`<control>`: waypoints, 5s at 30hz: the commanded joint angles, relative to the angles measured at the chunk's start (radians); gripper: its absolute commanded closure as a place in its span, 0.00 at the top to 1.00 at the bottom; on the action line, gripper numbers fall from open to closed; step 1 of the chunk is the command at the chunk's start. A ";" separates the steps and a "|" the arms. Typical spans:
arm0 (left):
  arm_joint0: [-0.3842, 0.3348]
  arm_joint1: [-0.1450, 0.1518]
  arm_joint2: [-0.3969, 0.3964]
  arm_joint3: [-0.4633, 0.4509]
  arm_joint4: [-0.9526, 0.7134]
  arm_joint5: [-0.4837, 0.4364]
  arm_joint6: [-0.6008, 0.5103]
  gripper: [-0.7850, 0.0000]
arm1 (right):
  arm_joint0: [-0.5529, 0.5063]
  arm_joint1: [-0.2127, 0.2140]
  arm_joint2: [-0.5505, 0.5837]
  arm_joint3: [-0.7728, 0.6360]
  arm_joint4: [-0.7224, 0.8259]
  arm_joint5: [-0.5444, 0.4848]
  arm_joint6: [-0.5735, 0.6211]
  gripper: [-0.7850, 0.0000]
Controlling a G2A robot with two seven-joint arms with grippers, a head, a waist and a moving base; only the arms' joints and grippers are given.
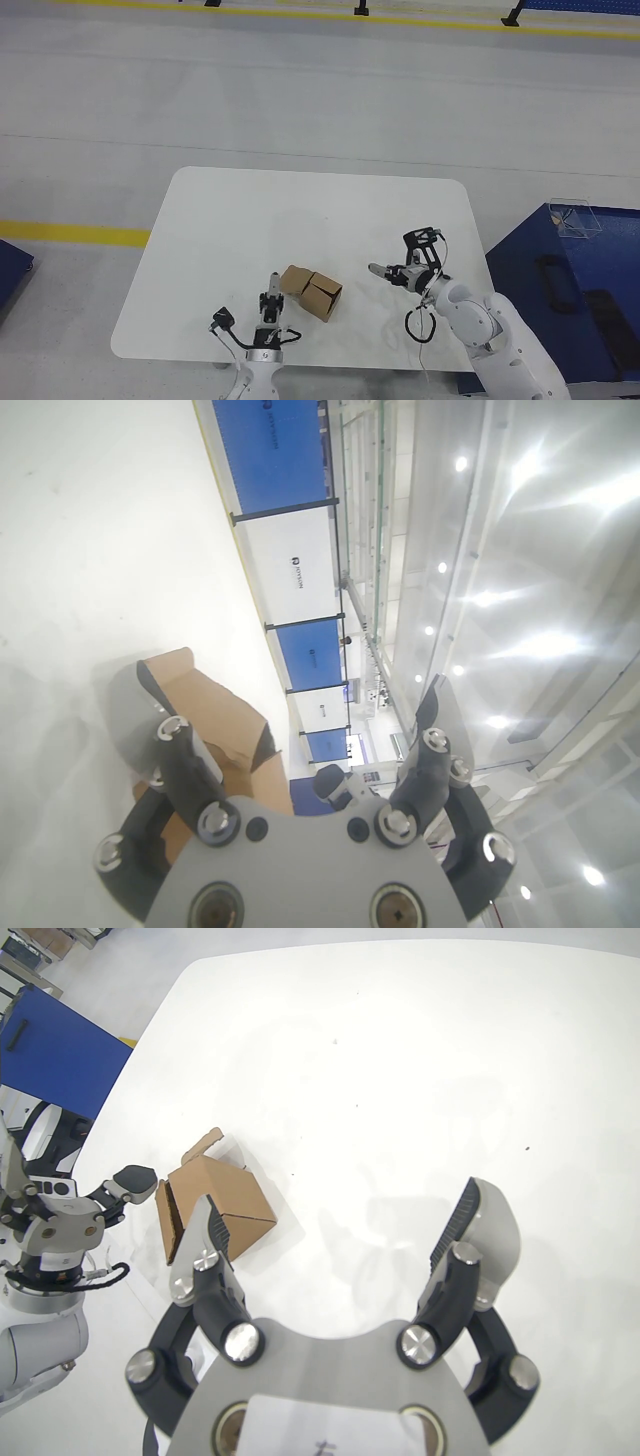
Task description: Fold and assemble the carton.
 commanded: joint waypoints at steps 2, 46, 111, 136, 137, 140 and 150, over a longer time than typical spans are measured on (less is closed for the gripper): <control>-0.022 -0.005 0.003 0.027 -0.019 0.034 -0.019 1.00 | 0.001 -0.001 0.002 0.001 0.001 0.001 -0.002 1.00; -0.301 -0.075 0.015 0.489 -0.158 -0.624 -0.201 1.00 | -0.029 -0.003 0.018 -0.028 -0.006 0.005 -0.012 1.00; -0.325 0.013 -0.204 0.017 -0.026 0.641 -0.802 0.87 | -0.052 -0.008 0.011 -0.049 -0.018 0.037 -0.041 1.00; -0.449 0.004 -0.124 0.273 -0.086 0.554 -0.927 0.05 | -0.052 -0.008 0.011 -0.049 -0.018 0.037 -0.041 1.00; -0.452 0.004 -0.124 0.280 -0.093 0.551 -0.936 0.00 | -0.052 -0.008 0.011 -0.049 -0.018 0.037 -0.041 1.00; -0.460 0.005 -0.122 0.291 -0.099 0.538 -0.951 0.00 | -0.052 -0.008 0.011 -0.049 -0.018 0.037 -0.041 1.00; -0.340 0.010 -0.154 0.145 -0.226 0.388 -0.939 0.00 | -0.071 -0.007 0.050 -0.075 0.000 0.044 -0.087 1.00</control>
